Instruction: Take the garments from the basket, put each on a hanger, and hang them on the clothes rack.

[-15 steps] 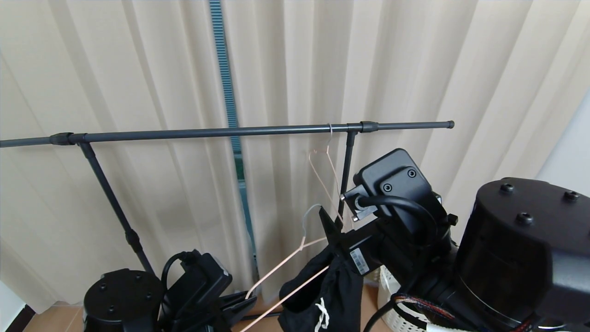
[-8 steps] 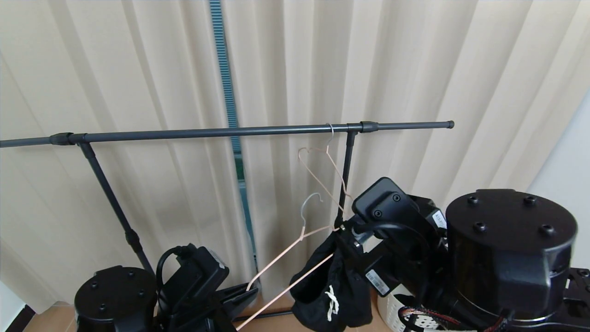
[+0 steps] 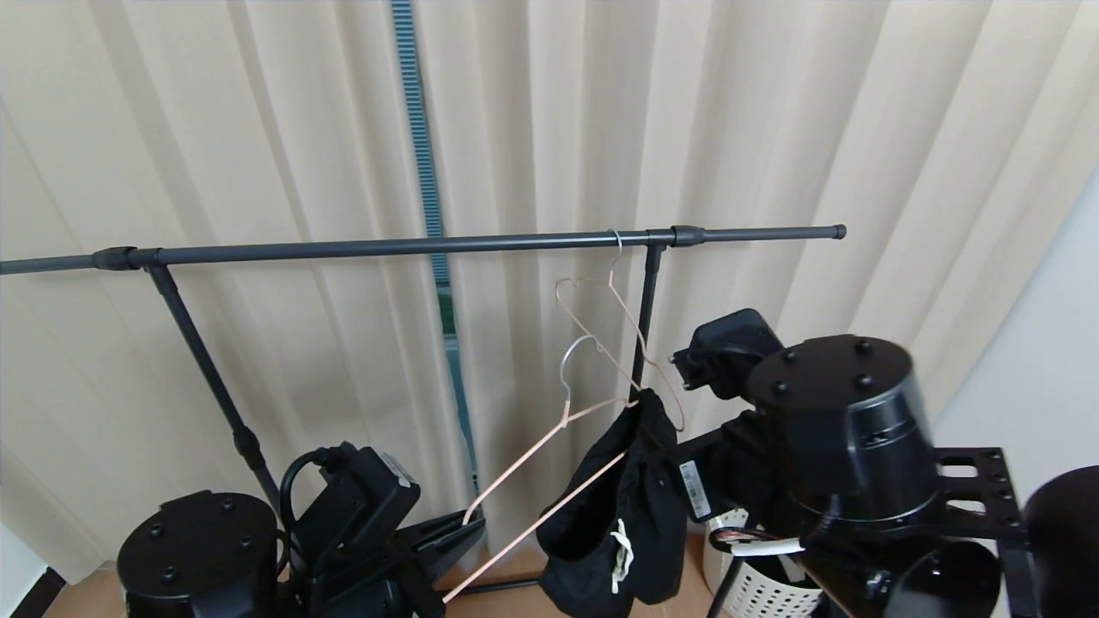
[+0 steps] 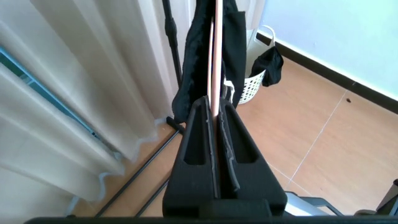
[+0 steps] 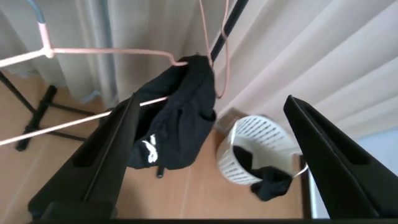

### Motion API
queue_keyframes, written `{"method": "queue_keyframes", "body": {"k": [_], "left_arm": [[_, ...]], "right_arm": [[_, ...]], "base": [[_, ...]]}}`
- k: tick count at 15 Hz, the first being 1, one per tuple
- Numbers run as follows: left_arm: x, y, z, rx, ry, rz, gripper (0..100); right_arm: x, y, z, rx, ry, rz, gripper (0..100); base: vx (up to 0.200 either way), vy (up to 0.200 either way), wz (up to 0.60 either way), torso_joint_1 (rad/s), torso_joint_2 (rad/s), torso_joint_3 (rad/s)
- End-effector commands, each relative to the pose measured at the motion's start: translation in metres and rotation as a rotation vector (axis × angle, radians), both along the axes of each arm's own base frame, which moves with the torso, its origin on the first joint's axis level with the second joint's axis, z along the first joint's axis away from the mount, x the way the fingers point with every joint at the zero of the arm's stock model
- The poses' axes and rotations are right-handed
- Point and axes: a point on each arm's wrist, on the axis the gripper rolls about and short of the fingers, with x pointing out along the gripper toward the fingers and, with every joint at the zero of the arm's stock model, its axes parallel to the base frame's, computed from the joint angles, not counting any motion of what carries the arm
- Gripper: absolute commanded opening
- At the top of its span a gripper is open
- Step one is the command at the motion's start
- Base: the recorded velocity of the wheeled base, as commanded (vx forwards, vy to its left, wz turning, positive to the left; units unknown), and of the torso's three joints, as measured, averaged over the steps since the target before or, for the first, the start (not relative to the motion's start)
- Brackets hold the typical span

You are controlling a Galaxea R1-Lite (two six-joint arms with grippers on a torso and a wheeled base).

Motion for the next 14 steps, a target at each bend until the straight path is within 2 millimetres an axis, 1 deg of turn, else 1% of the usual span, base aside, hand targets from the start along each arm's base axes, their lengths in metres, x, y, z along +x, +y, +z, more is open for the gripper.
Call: {"method": "queue_keyframes", "body": {"k": [1, 2, 5, 7, 8, 9, 12, 14], "left_arm": [[0.0, 0.0, -0.001, 0.002, 0.002, -0.001, 0], [0.001, -0.001, -0.001, -0.004, -0.005, -0.002, 0], [0.001, -0.002, 0.002, -0.023, -0.025, -0.005, 0], [0.001, -0.002, 0.003, -0.026, -0.028, -0.005, 0], [0.0, -0.002, 0.004, -0.033, -0.038, -0.006, 0], [0.001, -0.002, 0.006, -0.042, -0.049, -0.004, 0], [0.0, -0.001, 0.006, -0.047, -0.056, -0.006, 0], [0.0, -0.001, 0.006, -0.046, -0.057, -0.006, 0]], "right_arm": [[0.022, 0.01, -0.028, -0.021, 0.054, -0.067, 100], [0.028, 0.015, -0.036, -0.02, 0.069, -0.084, 100], [0.037, 0.024, -0.052, -0.009, 0.092, -0.122, 100], [0.039, 0.023, -0.054, -0.014, 0.093, -0.132, 100], [0.046, 0.02, -0.058, -0.01, 0.098, -0.161, 100], [0.048, 0.02, -0.059, -0.008, 0.1, -0.169, 100], [0.052, 0.023, -0.063, 0.001, 0.097, -0.187, 100], [0.058, 0.023, -0.066, -0.009, 0.08, -0.227, 100]], "base": [[0.0, 0.0, 0.0, 0.0, 0.0, 0.0], [0.0, 0.0, 0.0, 0.0, 0.0, 0.0], [0.0, 0.0, 0.0, 0.0, 0.0, 0.0], [0.0, 0.0, 0.0, 0.0, 0.0, 0.0], [0.0, 0.0, 0.0, 0.0, 0.0, 0.0], [0.0, 0.0, 0.0, 0.0, 0.0, 0.0], [0.0, 0.0, 0.0, 0.0, 0.0, 0.0], [0.0, 0.0, 0.0, 0.0, 0.0, 0.0]]}}
